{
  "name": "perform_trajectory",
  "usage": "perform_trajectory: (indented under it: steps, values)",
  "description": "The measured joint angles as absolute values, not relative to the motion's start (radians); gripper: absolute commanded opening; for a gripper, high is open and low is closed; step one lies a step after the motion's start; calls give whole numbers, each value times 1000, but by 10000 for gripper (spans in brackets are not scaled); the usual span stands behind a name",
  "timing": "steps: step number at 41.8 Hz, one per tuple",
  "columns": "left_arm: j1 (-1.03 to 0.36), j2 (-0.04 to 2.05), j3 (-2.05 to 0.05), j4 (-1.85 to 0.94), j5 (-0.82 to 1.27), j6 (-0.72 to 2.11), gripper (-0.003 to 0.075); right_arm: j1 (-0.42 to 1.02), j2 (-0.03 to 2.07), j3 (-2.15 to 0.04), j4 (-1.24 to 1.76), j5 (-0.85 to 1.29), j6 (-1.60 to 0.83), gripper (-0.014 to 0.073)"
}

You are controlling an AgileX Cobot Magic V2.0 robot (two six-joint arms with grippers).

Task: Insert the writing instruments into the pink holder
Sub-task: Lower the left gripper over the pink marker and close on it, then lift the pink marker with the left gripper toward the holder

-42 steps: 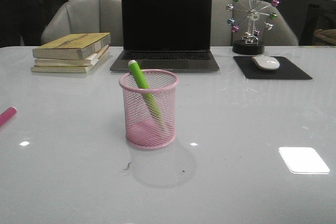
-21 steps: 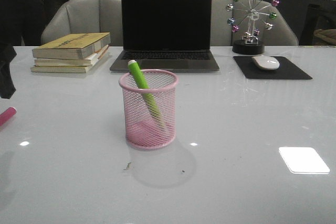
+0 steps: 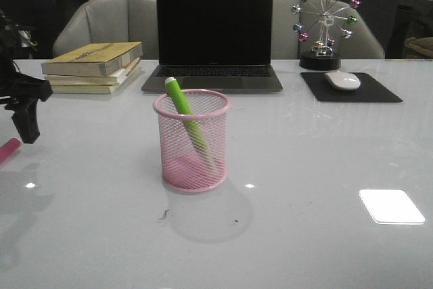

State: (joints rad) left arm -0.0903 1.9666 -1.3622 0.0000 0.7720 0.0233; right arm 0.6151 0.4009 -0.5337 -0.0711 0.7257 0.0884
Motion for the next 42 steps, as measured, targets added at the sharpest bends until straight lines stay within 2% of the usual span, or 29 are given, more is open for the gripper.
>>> perform_trajectory:
  steps: [11, 34, 42]
  values:
    - [-90, 2023, -1387, 0, 772, 23, 382, 615, 401, -534, -71, 726, 88, 428]
    - [-90, 2029, -1387, 0, 772, 23, 379, 615, 401, -534, -71, 726, 88, 428]
    - [-90, 2029, -1387, 0, 772, 23, 246, 615, 401, -534, -71, 726, 88, 428]
